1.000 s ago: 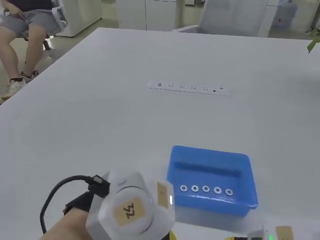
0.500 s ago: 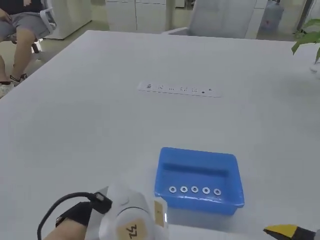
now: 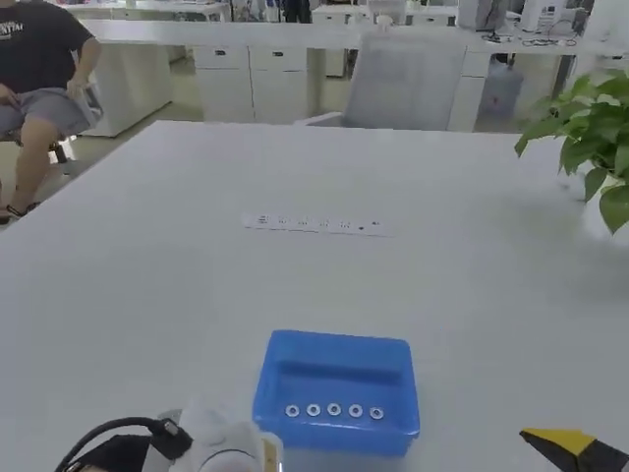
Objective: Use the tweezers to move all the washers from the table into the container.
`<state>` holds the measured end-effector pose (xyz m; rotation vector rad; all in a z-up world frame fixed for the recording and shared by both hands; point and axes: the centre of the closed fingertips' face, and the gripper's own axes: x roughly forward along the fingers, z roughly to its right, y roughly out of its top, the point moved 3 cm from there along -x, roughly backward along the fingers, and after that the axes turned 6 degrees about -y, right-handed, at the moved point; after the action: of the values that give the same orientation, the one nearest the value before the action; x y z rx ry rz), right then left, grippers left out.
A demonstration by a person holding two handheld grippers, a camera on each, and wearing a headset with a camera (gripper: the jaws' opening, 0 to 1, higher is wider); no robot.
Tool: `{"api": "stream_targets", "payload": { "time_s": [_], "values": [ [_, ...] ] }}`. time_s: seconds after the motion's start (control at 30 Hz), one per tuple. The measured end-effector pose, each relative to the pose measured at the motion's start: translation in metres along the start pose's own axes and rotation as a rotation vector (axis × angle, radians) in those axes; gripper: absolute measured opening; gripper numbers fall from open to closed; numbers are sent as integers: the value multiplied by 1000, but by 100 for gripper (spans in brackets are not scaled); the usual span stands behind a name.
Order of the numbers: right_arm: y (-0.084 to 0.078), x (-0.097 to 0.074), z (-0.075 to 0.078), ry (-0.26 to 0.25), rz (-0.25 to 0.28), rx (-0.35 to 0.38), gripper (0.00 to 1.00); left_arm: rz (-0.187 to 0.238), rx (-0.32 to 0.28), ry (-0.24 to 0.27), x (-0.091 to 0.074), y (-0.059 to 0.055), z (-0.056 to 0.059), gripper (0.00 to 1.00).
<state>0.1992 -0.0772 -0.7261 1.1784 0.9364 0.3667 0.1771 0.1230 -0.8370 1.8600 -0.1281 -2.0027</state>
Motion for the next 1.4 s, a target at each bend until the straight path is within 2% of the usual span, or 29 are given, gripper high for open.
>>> {"api": "stream_targets", "payload": {
  "time_s": [0.03,0.1,0.33,0.4,0.5,0.63,0.7,0.73,0.77,0.83,0.9,0.93,1.0,1.07,1.17,1.2,1.27,1.37,1.4],
  "values": [
    [0,-1,2,-1,15,4,64,-6,-26,8,1,0,0,0],
    [1,-2,4,4,51,21,65,-7,-39,14,0,1,0,0],
    [-7,-2,3,23,41,-55,66,-34,-49,61,0,2,4,0],
    [-12,-4,3,6,30,-57,67,-32,-45,75,0,1,4,0],
    [-20,-5,3,-27,17,51,66,-15,-74,73,0,1,9,4],
    [-27,-4,4,-63,-24,70,65,24,-97,108,-2,-2,10,10],
    [-26,-4,5,-84,-29,67,66,55,-132,117,-4,-5,12,18],
    [-26,-4,6,-96,-29,69,66,92,-167,121,-5,-6,13,25],
    [-27,-4,8,-108,-34,82,66,106,-182,125,-6,-8,12,34],
    [-27,-4,11,-126,-44,98,66,155,-213,157,-12,-13,10,43],
    [-23,-7,16,-160,-25,112,67,229,-258,189,-24,-15,9,50],
    [-22,-8,16,-166,-19,116,67,295,-285,220,-33,-14,7,53],
    [-19,-9,19,-191,-2,132,69,382,-329,264,-47,-12,3,58],
    [-20,-10,22,-212,6,145,70,504,-383,328,-66,-10,-5,62],
    [-18,-10,26,-240,12,152,74,725,-455,423,-94,-2,-17,69],
    [-17,-10,27,-247,14,154,75,774,-465,446,-101,0,-19,72],
    [-14,-9,28,-258,16,165,76,857,-472,500,-115,4,-23,76],
    [-7,-7,28,-272,41,156,80,916,-447,574,-126,7,-27,86],
    [4,-7,29,-284,115,163,81,938,-439,600,-130,7,-28,90]
  ]
}}
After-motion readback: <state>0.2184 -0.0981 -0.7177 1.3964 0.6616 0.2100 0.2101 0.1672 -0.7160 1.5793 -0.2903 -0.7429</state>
